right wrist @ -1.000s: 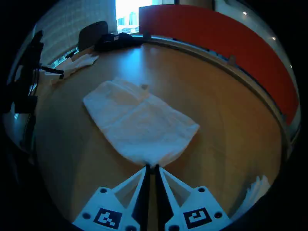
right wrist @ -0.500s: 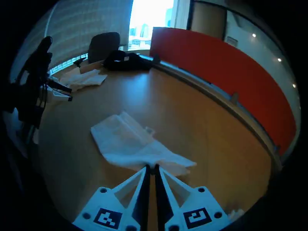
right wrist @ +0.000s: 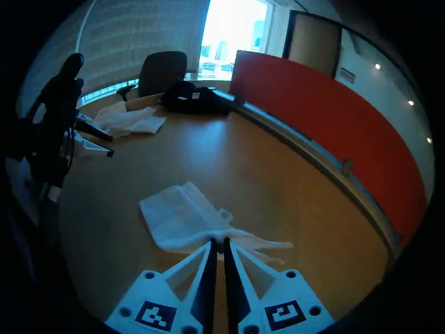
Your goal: Fold towel
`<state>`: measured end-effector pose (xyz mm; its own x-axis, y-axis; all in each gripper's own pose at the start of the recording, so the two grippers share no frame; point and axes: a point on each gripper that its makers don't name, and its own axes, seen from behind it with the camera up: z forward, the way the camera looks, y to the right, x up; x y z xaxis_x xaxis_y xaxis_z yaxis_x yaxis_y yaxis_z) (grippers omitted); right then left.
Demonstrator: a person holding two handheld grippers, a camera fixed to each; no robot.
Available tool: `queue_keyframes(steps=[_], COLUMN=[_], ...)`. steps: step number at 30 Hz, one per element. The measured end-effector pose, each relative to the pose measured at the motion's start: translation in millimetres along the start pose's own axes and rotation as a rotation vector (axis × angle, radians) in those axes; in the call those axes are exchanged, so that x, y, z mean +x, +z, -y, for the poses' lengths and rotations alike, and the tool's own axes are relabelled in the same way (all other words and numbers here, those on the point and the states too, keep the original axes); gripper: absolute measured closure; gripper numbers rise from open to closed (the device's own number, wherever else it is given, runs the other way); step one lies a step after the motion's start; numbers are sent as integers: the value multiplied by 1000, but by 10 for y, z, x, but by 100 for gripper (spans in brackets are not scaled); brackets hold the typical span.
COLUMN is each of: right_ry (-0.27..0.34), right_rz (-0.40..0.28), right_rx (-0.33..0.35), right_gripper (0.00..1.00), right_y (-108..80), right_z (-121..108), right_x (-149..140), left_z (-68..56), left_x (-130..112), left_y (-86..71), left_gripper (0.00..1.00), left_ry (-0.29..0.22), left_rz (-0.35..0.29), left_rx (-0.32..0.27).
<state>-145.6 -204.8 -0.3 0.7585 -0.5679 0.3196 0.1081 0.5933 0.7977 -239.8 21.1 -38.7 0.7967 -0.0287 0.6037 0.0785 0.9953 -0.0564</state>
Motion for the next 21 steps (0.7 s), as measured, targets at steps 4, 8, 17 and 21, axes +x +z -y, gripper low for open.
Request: queue_keyframes(steps=[4,8,17,21], right_ry=[-12,-33,-67,-73], right_rz=[0,0,0,3], right_rx=[10,27,80,105], right_gripper=[92,92,92,92], right_y=[33,101,317,426], right_z=[26,80,266,366], right_x=[42,120,314,369], left_z=[20,47,71,83], left_x=[3,1,-27,-39], left_y=[-20,-35,-64,-75], left_gripper=[8,8,8,8], left_ry=[-1,-7,-21,-23], left_rz=[-2,-6,-11,-13], left_rx=[1,4,1,0])
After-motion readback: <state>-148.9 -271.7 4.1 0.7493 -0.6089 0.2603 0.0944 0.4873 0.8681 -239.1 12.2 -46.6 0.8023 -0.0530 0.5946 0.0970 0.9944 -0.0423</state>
